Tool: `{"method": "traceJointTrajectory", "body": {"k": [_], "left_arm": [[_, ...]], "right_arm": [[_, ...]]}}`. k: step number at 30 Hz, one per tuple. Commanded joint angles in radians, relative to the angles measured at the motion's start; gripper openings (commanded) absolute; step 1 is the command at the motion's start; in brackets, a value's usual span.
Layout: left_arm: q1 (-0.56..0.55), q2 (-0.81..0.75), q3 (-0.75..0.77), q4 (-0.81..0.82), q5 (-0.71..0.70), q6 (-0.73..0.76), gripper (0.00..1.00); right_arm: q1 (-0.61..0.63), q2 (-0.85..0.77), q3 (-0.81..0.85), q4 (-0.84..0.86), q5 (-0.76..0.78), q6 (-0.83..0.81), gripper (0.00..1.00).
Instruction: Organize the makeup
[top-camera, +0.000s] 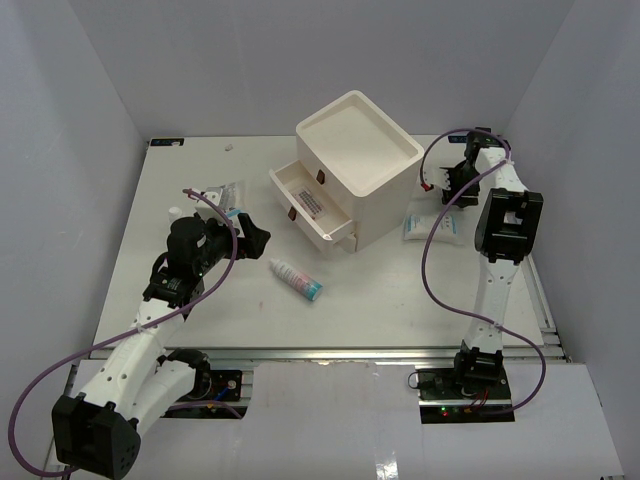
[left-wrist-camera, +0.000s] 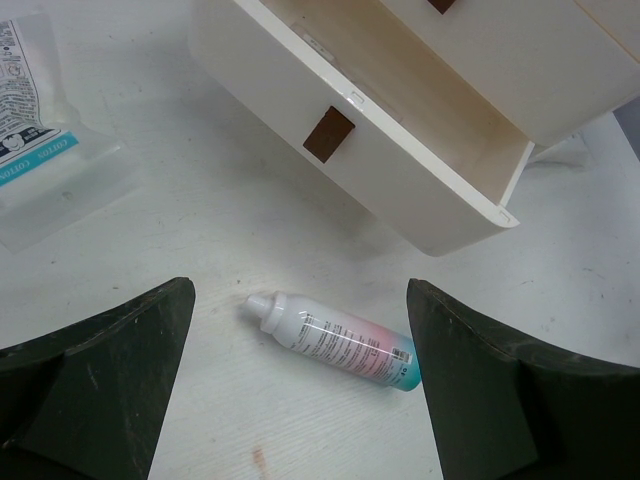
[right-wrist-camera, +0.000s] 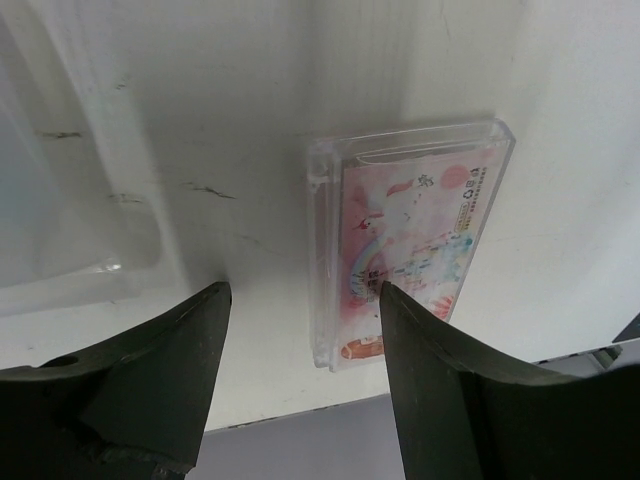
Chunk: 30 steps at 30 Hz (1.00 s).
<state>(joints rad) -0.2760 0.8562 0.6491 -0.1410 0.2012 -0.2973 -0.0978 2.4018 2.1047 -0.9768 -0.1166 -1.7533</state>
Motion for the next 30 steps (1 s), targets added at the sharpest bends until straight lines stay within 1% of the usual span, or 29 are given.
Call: {"method": "traceJointTrajectory", "body": {"k": [1,5,9,12,17,22,26,28,30], "left_arm": [[0.008,-0.016,0.0,0.018,0.017,-0.002,0.98],[0.008,-0.017,0.0,0.017,0.021,-0.002,0.98],[0.008,-0.023,-0.001,0.017,0.025,-0.002,0.98],[0.008,-0.026,0.0,0.017,0.026,-0.003,0.98],[0.007,-0.03,-0.002,0.017,0.029,-0.002,0.98],[0.008,-0.031,0.0,0.016,0.026,-0.002,0.98],[0.008,-0.031,-0.002,0.015,0.024,-0.002,0.98],[0.008,-0.03,0.0,0.016,0.024,-0.002,0.98],[0.008,-0.029,-0.002,0.015,0.024,-0.002,0.98]], "right_arm": [[0.001,-0.05,-0.002,-0.056,-0.063,0.077,0.68],[0.0,-0.074,0.018,-0.034,-0.101,0.163,0.7],[0.003,-0.104,-0.008,-0.042,-0.11,0.166,0.7],[0.0,-0.11,-0.002,-0.019,-0.108,0.2,0.72],[-0.006,-0.095,0.042,0.059,-0.128,0.286,0.81],[-0.008,-0.058,0.071,0.097,-0.106,0.315,0.93],[-0.01,-0.041,0.072,0.104,-0.11,0.308,0.97],[-0.01,-0.032,0.076,0.107,-0.11,0.304,0.9],[-0.01,-0.021,0.083,0.107,-0.109,0.302,0.9]]}}
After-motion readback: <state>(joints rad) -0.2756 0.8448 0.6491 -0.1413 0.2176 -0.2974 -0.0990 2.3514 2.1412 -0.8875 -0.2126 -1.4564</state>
